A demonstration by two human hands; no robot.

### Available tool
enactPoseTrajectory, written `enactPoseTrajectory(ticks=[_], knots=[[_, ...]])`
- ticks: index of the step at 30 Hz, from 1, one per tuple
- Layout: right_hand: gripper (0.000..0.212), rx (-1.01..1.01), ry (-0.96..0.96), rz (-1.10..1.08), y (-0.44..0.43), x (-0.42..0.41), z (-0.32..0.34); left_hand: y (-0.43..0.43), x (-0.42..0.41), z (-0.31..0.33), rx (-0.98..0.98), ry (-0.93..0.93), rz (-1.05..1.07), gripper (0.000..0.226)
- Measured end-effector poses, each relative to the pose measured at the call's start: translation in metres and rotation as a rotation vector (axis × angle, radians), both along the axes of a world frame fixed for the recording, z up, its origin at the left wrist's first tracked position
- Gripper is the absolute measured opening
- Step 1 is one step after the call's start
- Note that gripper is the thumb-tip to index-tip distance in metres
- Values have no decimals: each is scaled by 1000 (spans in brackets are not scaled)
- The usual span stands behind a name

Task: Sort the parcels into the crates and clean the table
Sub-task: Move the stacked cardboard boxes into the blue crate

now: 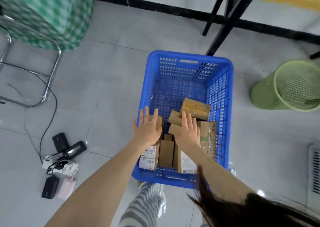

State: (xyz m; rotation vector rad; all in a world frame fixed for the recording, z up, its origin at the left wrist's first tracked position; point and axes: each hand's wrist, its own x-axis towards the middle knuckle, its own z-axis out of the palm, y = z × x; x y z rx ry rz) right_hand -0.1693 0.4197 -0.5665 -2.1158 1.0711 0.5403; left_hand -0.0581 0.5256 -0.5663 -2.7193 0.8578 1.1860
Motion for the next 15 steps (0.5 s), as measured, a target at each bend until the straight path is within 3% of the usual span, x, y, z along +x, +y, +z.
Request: enactPoseTrajectory(ticks=[3, 15], knots=[[70, -167, -39, 101, -17, 6, 34, -8, 9, 38, -8, -82, -50, 65], [68, -548, -188, 107, -62, -13, 244, -28, 34, 255, -201, -434, -343, 69]])
